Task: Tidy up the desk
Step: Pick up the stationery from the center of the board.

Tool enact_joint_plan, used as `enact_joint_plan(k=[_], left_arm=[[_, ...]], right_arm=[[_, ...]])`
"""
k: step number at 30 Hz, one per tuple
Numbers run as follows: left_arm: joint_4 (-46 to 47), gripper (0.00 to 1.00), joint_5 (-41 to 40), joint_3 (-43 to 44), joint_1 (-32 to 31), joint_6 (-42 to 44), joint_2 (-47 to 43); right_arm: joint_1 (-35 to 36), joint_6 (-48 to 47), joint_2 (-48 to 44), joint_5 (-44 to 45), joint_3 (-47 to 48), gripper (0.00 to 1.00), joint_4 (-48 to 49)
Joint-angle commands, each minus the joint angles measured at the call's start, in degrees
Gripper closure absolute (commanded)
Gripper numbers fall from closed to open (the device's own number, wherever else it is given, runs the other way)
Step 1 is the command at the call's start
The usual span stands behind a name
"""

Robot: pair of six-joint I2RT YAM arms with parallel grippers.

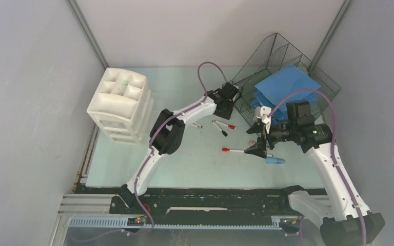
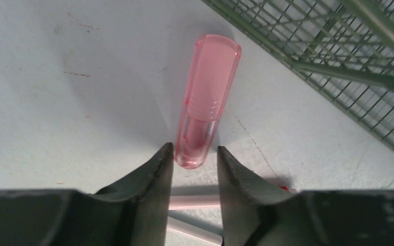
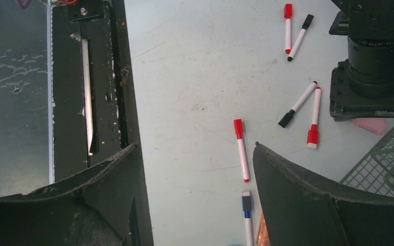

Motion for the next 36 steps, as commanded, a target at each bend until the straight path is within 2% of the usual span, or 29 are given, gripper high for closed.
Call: enact_joint_plan(k=[1, 7, 11, 18, 27, 36], left_arm=[[-2.8, 0.65, -3.0, 2.2, -0.8, 2.1, 0.2], [-2.6, 0.87, -3.0, 1.6, -0.9, 2.5, -0.8], [0.5, 0.94, -3.6, -3.3, -1.1, 3.0, -5.6], [10.4, 1.0, -6.4, -18.1, -1.3, 4.0, -18.8], [20.8, 1.0, -11.3, -37.9, -1.4, 4.5, -36.4], [23.3, 1.0, -20.8, -57.1, -1.6, 5.5, -56.2]], right_arm=[[0.3, -1.2, -1.0, -0.1, -0.2, 0.13, -0.3], [0.2, -1.4, -1.0, 0.0, -0.2, 0.13, -0.4], [0.2, -1.4, -1.0, 0.1, -0.2, 0.13, -0.4], [0.4, -1.6, -0.8, 0.2, -0.2, 0.13, -0.5], [1.2, -1.9, -0.3, 1.1, -0.1, 0.13, -0.6], [2.1, -2.1, 0.2, 1.7, -0.1, 0.13, -0.7]])
